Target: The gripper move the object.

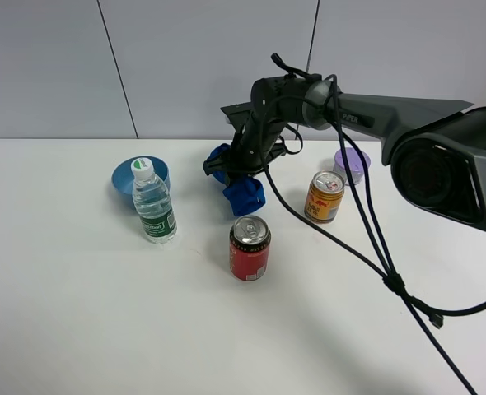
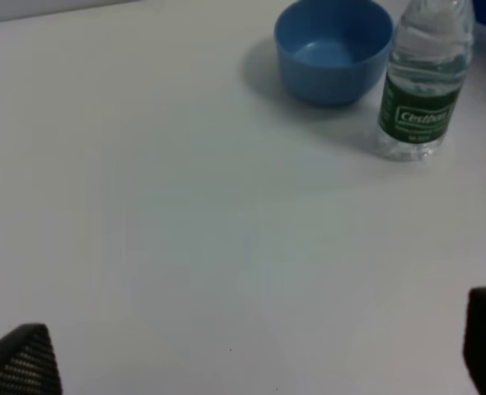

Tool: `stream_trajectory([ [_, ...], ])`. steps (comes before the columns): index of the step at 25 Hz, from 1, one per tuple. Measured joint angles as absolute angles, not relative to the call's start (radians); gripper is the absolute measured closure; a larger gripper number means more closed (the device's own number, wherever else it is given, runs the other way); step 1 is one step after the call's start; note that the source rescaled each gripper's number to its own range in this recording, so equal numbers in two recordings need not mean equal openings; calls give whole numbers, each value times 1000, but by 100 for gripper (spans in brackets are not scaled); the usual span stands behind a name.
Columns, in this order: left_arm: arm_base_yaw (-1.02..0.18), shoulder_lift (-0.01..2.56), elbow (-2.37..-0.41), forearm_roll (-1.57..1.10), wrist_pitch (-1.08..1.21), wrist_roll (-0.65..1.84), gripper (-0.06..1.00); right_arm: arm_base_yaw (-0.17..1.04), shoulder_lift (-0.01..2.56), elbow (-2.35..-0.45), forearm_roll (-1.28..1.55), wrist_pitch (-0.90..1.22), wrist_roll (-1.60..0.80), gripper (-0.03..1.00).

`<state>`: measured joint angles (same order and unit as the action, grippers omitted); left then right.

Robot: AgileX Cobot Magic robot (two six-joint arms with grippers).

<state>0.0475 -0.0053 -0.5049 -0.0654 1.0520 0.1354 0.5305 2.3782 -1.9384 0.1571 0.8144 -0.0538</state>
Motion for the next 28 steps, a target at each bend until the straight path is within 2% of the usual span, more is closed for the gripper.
stream_trajectory([
  [4, 48, -5, -505, -65, 1052, 135, -6, 531, 2378, -1938, 130, 809, -37, 96],
  [5, 48, -5, -505, -65, 1052, 135, -6, 531, 2378, -1938, 123, 809, -37, 88],
  [9, 48, -5, -505, -65, 1052, 135, -6, 532, 2378, -1939, 120, 807, -29, 22],
  [10, 48, -5, -505, -65, 1052, 135, -6, 533, 2378, -1939, 116, 807, -29, 12],
  [12, 48, -5, -505, -65, 1052, 135, -6, 537, 2378, -1940, 110, 807, -29, 3],
  [19, 48, -5, -505, -65, 1052, 135, -6, 563, 2371, -1940, 99, 827, -29, -3],
  [28, 48, -5, -505, -65, 1052, 135, -6, 563, 2152, -1941, 88, 1142, -65, -3],
])
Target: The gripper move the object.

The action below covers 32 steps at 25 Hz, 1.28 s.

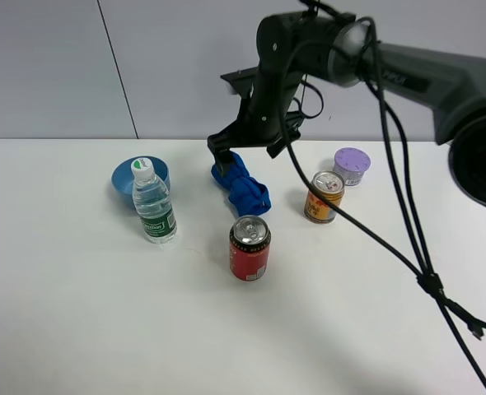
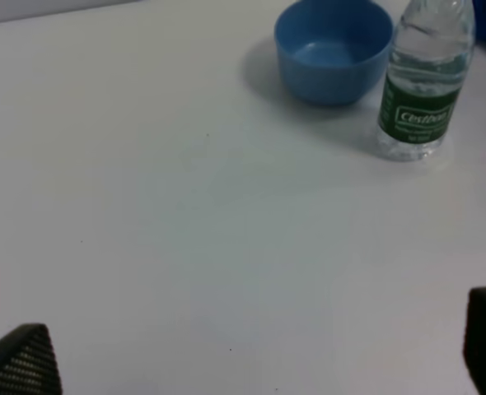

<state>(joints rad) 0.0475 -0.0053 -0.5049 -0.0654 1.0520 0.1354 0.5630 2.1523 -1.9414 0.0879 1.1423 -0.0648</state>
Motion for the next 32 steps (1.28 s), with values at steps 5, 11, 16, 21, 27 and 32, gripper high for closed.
stream_trajectory([
  [5, 48, -5, -505, -65, 1052, 135, -6, 563, 2037, -1941, 54, 1207, -74, -3],
  [11, 48, -5, -505, -65, 1052, 135, -6, 563, 1913, -1942, -28, 1213, -74, -3],
  [16, 48, -5, -505, -65, 1052, 135, -6, 533, 1829, -1942, -134, 1215, -73, -3],
  [21, 48, -5, -505, -65, 1052, 135, -6, 401, 1757, -1942, -147, 1216, -71, -3],
  [27, 48, -5, -505, -65, 1052, 135, -6, 213, 1710, -1942, -162, 1216, -71, -3],
  [32, 48, -5, -505, -65, 1052, 135, -6, 87, 1684, -1942, -163, 1216, -71, -3],
])
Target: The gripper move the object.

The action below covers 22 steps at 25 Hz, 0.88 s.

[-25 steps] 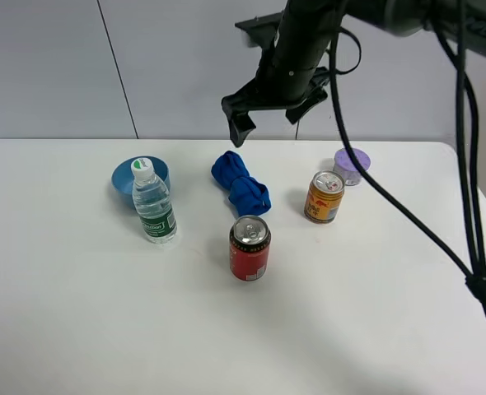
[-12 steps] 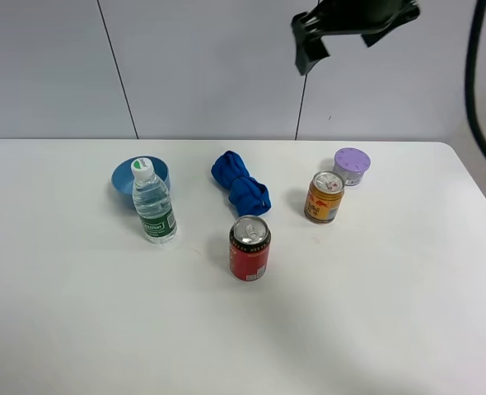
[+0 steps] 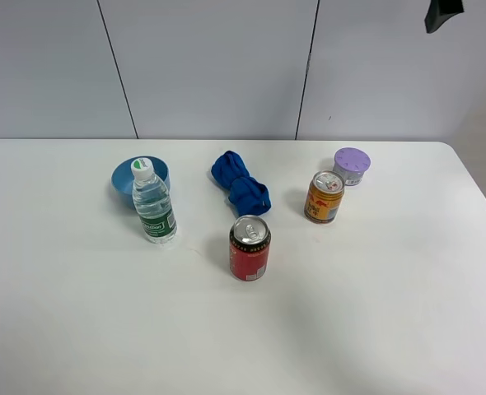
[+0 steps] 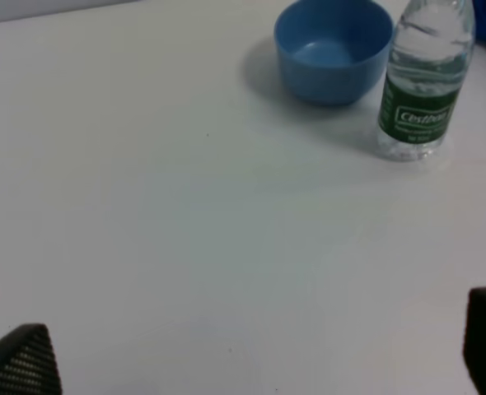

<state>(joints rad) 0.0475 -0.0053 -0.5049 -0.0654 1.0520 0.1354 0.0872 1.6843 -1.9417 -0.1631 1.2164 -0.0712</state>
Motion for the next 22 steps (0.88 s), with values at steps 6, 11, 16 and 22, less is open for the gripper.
stream_trajectory([
  [6, 48, -5, -505, -65, 1052, 135, -6, -19, 1615, -1865, -164, 1216, -71, -3],
  [11, 48, -5, -505, -65, 1052, 135, -6, -54, 1499, -1744, -214, 1219, -71, -3],
  [16, 48, -5, -505, -65, 1052, 135, -6, -54, 1344, -1622, -287, 1218, -36, -3],
  [22, 48, -5, -505, -65, 1052, 135, -6, -54, 1116, -1444, -283, 1217, -18, -3],
])
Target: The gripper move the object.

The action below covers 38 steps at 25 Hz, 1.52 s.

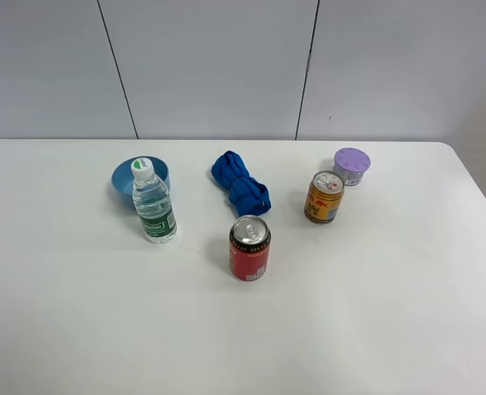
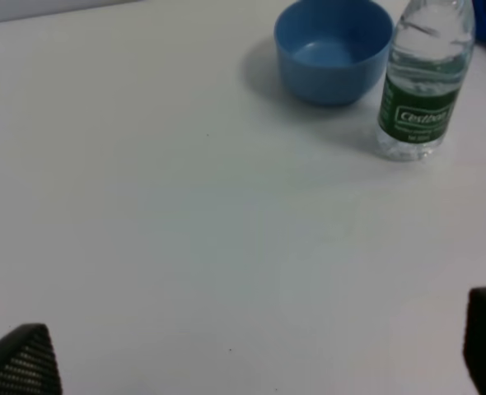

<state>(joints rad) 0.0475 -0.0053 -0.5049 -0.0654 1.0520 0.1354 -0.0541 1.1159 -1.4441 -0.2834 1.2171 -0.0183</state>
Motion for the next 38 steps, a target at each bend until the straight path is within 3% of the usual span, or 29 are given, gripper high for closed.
stream_trajectory([
  [13, 48, -5, -505, -65, 1052, 135, -6, -54, 647, -1088, -208, 1218, 93, -3],
  [24, 48, -5, -505, -65, 1052, 135, -6, -54, 207, -799, -136, 1133, 18, -3],
  [38, 48, -5, -505, -65, 1052, 135, -6, -54, 115, -580, -16, 1093, -36, -3],
])
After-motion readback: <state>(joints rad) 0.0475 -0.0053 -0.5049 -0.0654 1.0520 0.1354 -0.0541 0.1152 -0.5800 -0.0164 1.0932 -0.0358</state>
